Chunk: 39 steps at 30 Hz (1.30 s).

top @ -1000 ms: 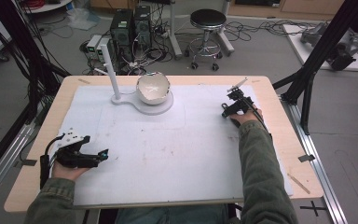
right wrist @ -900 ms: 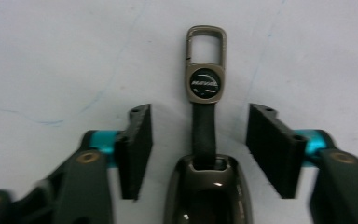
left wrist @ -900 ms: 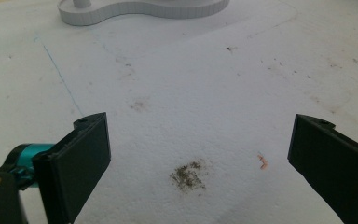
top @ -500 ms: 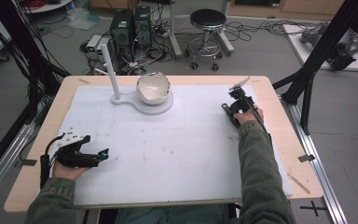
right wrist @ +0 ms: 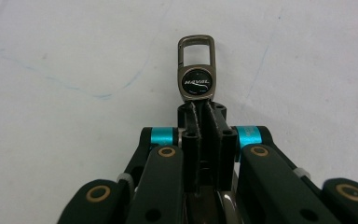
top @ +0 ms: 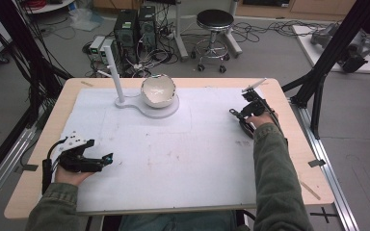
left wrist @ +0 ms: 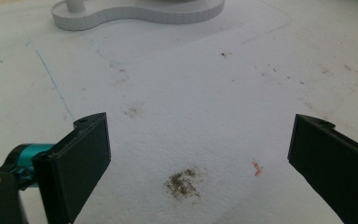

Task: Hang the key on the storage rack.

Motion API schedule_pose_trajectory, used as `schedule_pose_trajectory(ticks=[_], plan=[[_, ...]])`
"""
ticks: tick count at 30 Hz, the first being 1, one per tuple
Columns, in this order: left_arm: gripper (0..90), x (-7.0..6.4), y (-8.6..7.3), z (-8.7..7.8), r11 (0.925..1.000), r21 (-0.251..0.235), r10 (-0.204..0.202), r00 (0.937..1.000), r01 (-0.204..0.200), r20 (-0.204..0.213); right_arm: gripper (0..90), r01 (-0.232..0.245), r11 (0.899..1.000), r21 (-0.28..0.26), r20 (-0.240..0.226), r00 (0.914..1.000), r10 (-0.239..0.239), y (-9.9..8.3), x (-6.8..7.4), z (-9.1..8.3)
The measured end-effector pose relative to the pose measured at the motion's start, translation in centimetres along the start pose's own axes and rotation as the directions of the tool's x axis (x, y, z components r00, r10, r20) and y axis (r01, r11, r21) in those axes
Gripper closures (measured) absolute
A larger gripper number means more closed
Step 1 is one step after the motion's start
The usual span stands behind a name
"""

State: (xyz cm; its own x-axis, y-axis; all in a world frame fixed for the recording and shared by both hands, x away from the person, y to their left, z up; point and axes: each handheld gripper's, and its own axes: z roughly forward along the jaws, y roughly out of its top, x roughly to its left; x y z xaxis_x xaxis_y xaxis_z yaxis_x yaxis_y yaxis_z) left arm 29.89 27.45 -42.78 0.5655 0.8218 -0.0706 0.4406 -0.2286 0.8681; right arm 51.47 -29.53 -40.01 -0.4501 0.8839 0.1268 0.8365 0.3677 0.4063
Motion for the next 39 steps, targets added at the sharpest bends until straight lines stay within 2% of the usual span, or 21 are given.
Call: schedule_pose_trajectory(ticks=[2,3,5,7,8,10,11,16,17,18,19,23,29,31,39], plan=[[6.2,0.0,0.0,0.0,1.0000,-0.001,0.001,1.0000,-0.001,-0.001,85.3,0.002,1.000,-0.024,-0.031,0.9995,-0.002,-0.2,0.0,-1.0],[6.2,0.0,0.1,0.0,1.0000,0.000,0.003,1.0000,-0.003,-0.001,85.3,0.002,1.000,-0.024,-0.031,0.9995,-0.002,-0.2,0.0,-1.0],[6.2,-0.1,0.1,0.1,1.0000,-0.004,0.002,1.0000,-0.002,-0.002,85.2,0.012,0.998,-0.061,-0.060,0.9981,-0.016,-0.5,0.1,-2.1],[6.2,-0.1,0.2,0.2,1.0000,-0.002,0.001,1.0000,-0.001,0.003,85.2,0.017,0.998,-0.067,-0.066,0.9976,-0.021,-0.5,0.2,-2.3],[6.2,-0.1,0.2,0.2,1.0000,-0.001,0.005,1.0000,-0.005,0.002,85.1,0.038,0.996,-0.076,-0.081,0.9957,-0.044,-0.7,0.4,-2.8],[6.2,-0.2,0.2,0.2,0.9999,-0.003,0.010,0.9999,-0.010,0.002,85.0,0.046,0.996,-0.074,-0.082,0.9953,-0.052,-0.8,0.5,-3.0],[6.2,-0.2,0.2,0.2,0.9999,-0.005,0.012,0.9999,-0.012,0.002,85.1,0.075,0.994,-0.076,-0.085,0.9931,-0.081,-0.9,0.9,-3.3],[6.2,-0.3,0.2,0.1,0.9999,-0.009,0.011,0.9999,-0.011,-0.001,85.0,0.118,0.988,-0.094,-0.078,0.9889,-0.126,-1.0,2.0,-4.0],[6.2,-0.3,0.2,0.1,0.9999,-0.008,0.011,0.9999,-0.011,0.000,84.9,0.144,0.982,-0.122,-0.065,0.9862,-0.153,-1.0,2.5,-4.4],[6.2,-0.3,0.2,0.0,0.9999,-0.006,0.012,0.9999,-0.012,0.001,84.9,0.144,0.982,-0.122,-0.065,0.9862,-0.153,-1.0,2.5,-4.4],[6.2,-0.3,0.2,0.0,0.9999,-0.005,0.015,0.9999,-0.015,0.002,84.9,0.161,0.977,-0.141,-0.058,0.9836,-0.171,-0.9,2.9,-4.7],[6.2,-0.4,0.2,-0.1,0.9999,-0.002,0.016,0.9999,-0.016,-0.001,84.9,0.170,0.975,-0.141,-0.068,0.9810,-0.181,-1.0,3.5,-4.9],[6.2,-0.5,0.2,-0.3,0.9997,-0.005,0.024,0.9997,-0.024,-0.007,84.7,0.191,0.969,-0.159,-0.051,0.9782,-0.202,-1.3,4.6,-5.4],[6.2,-0.5,0.2,-0.3,0.9997,-0.011,0.020,0.9998,-0.021,-0.007,84.6,0.195,0.967,-0.166,-0.060,0.9764,-0.208,-1.3,5.4,-5.8],[6.2,-0.4,0.2,-0.3,0.9998,-0.012,0.018,0.9998,-0.018,-0.005,84.5,0.194,0.966,-0.171,-0.084,0.9740,-0.210,-1.4,6.6,-6.3]])
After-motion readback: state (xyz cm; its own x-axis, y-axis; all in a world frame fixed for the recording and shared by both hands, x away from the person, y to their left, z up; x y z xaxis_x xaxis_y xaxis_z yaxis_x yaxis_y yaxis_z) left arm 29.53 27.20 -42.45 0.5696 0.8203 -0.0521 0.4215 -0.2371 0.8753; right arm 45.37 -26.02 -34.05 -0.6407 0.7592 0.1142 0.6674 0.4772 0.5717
